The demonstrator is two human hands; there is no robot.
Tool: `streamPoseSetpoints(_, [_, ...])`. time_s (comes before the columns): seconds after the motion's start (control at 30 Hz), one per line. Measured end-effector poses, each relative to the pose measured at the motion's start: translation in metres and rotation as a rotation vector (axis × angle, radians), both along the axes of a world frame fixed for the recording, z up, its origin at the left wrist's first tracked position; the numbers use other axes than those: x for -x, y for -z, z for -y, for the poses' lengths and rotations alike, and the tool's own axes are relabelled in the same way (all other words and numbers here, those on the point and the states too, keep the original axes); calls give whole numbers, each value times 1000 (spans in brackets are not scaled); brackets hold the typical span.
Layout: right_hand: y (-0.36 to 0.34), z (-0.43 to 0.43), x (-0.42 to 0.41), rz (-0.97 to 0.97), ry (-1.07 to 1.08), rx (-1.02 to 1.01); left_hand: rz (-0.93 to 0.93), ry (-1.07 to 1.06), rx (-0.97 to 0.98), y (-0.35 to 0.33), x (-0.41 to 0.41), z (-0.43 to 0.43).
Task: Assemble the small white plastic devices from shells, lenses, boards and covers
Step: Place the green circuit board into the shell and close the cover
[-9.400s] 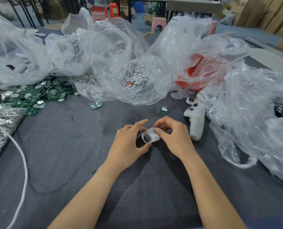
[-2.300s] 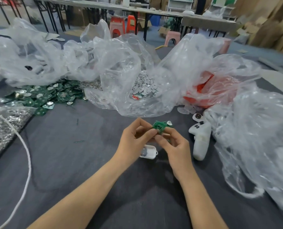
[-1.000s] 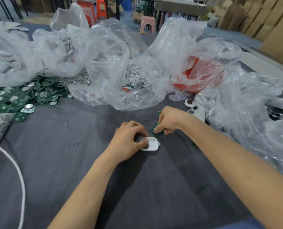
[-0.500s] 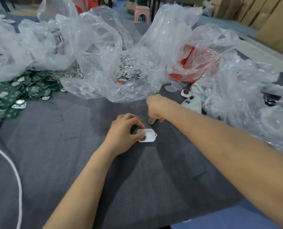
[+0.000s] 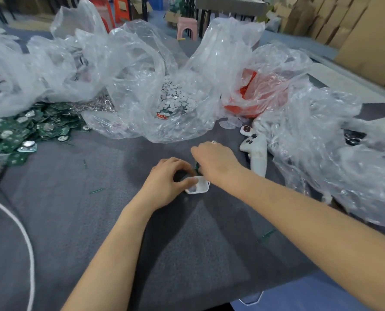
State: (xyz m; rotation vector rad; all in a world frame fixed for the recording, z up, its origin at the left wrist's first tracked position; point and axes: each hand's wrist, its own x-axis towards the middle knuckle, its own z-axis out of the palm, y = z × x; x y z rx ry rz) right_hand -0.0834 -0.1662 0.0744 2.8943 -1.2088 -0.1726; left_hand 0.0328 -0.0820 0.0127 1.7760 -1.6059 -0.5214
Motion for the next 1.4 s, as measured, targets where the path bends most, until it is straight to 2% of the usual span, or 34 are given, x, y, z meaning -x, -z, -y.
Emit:
streamPoseSetpoints(0.17, [6,11,52,726,299,-388,95,75,-77,-2,-2,-1])
streamPoseSetpoints(0.37, [10,5,69,1084,449,-909,135,117,-66,-2,-4,-5])
streamPoseSetpoints(0.47, [9,2,70,1189,472,-1046,121,143,-89,-4,-4,-5])
streamPoseSetpoints(0.63, [13,1,68,1131,502,-999,12,144,-120,-7,-7,-5])
streamPoseSetpoints(0.73, [14,0,67,1228,514,-1146,-83,102,-102,-7,-9,-6])
streamPoseSetpoints(0.8, [16,-2,67,1263,498,-1197,-36,89,-81,-6,-8,-5])
streamPoseSetpoints(0.97, [25,-20,60,1253,580,-1178,13,5,14,-5,-6,-4])
streamPoseSetpoints(1.1, [34,-35,57,1281,599,-1098,12,-62,40,-5,-3,-5])
streamPoseSetpoints(1.27, [31,-24,59,1260,553,-761,15,-41,-2,-1,-1,-4])
streamPoseSetpoints(1.4, [22,-8,56,1152,484,-734,76,0,-33,1,2,-6])
